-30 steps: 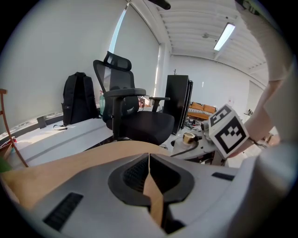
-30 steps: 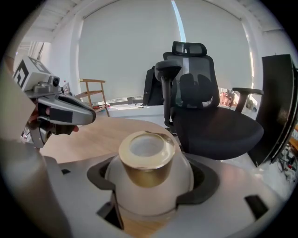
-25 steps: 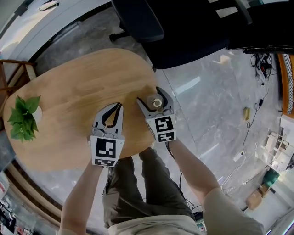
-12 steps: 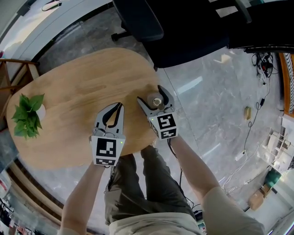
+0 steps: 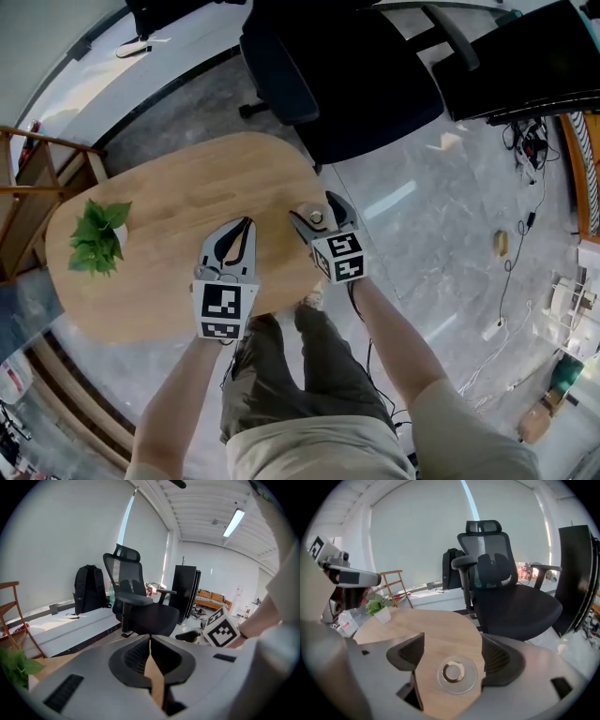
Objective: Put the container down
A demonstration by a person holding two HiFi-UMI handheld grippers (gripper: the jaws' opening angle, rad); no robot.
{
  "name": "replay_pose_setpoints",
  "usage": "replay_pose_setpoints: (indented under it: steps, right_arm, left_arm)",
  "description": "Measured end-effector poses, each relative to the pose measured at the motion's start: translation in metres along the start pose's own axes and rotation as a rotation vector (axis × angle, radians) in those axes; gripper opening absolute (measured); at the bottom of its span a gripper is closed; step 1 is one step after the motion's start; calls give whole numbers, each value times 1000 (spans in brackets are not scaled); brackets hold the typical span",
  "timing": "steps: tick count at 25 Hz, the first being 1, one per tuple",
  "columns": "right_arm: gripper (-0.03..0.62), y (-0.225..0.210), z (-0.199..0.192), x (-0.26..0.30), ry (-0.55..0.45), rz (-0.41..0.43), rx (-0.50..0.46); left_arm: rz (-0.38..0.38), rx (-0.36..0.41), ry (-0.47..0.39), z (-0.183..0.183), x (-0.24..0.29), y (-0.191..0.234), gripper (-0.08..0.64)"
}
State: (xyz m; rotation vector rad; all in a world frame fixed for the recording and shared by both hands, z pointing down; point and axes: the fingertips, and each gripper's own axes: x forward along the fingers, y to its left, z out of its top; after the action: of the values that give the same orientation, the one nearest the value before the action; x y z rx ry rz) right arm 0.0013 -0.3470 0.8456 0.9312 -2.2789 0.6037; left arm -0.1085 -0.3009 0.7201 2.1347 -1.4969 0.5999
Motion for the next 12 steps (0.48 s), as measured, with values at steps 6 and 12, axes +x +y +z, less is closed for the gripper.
replay_pose_setpoints:
  steps: [6,12]
  right_arm:
    - [329,9,65,-58,-21,-20,9]
    - [131,30,142,-128,-131,-61,-28]
  left_arm:
    - [11,-61,-9,57,-53,1,11]
    - [25,-39,-69,108,-102,-4,11]
